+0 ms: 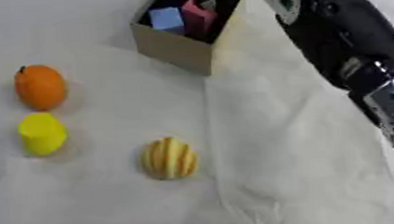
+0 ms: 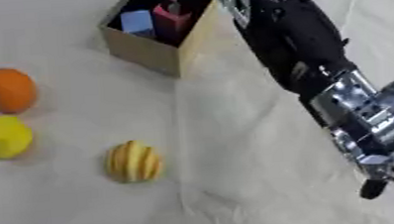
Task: Pick up objects on the table and place them in the box.
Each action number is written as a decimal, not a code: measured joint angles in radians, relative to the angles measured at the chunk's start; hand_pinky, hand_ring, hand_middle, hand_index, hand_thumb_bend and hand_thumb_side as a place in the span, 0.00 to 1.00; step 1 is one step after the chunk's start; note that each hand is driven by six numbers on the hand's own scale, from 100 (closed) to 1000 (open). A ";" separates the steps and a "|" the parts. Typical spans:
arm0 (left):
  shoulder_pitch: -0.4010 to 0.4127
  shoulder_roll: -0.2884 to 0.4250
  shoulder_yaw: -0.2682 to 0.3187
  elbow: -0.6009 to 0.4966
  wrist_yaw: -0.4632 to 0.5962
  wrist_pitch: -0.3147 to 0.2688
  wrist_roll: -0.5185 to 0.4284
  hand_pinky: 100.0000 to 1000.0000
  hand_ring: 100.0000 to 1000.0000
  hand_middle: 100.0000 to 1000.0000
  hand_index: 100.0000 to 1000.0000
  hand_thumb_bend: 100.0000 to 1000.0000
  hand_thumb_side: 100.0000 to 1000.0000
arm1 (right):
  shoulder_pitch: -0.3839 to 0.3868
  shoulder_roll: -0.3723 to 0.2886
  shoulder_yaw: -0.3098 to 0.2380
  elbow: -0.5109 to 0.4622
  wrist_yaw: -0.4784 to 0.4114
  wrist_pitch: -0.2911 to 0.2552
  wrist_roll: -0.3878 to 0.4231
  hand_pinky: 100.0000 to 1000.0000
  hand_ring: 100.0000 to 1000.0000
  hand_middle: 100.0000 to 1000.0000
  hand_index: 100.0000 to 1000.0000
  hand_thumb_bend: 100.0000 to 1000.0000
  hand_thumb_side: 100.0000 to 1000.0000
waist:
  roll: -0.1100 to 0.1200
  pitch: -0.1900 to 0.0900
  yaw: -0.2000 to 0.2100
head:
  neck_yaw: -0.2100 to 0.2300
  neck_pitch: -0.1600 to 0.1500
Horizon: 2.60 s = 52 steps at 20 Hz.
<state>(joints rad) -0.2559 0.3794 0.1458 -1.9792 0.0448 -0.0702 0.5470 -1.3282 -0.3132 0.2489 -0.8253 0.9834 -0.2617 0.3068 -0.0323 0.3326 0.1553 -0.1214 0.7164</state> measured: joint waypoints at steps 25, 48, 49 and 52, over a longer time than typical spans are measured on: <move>-0.195 0.408 -0.314 0.301 -0.241 0.179 -0.224 0.76 0.69 0.65 0.82 0.43 0.57 | 0.464 -0.303 -0.084 -0.571 -0.353 -0.138 -0.350 0.90 0.70 0.64 0.83 0.00 0.48 | 0.063 -0.042 -0.082 | 0.097 0.049; -0.226 0.746 -0.681 0.377 -0.211 0.101 -0.561 0.77 0.71 0.68 0.82 0.57 0.06 | 0.785 -0.361 -0.111 -1.114 -0.688 0.130 -0.338 0.90 0.67 0.61 0.79 0.00 0.49 | 0.036 -0.049 -0.091 | 0.133 0.049; -0.239 0.746 -0.689 0.376 -0.199 0.114 -0.575 0.77 0.71 0.68 0.82 0.56 0.04 | 0.786 -0.361 -0.114 -1.129 -0.703 0.144 -0.330 0.90 0.67 0.61 0.79 0.00 0.49 | 0.036 -0.049 -0.092 | 0.133 0.049; -0.274 0.739 -0.705 0.376 -0.167 0.150 -0.619 0.77 0.72 0.69 0.82 0.52 0.00 | 0.784 -0.366 -0.123 -1.149 -0.746 0.184 -0.310 0.90 0.67 0.61 0.79 0.00 0.49 | 0.036 -0.048 -0.092 | 0.134 0.049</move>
<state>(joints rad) -0.5299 1.1183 -0.5596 -1.6036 -0.1225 0.0800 -0.0718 -0.5438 -0.6788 0.1262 -1.9742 0.2371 -0.0773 -0.0037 0.0041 0.2842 0.0631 0.0121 0.7653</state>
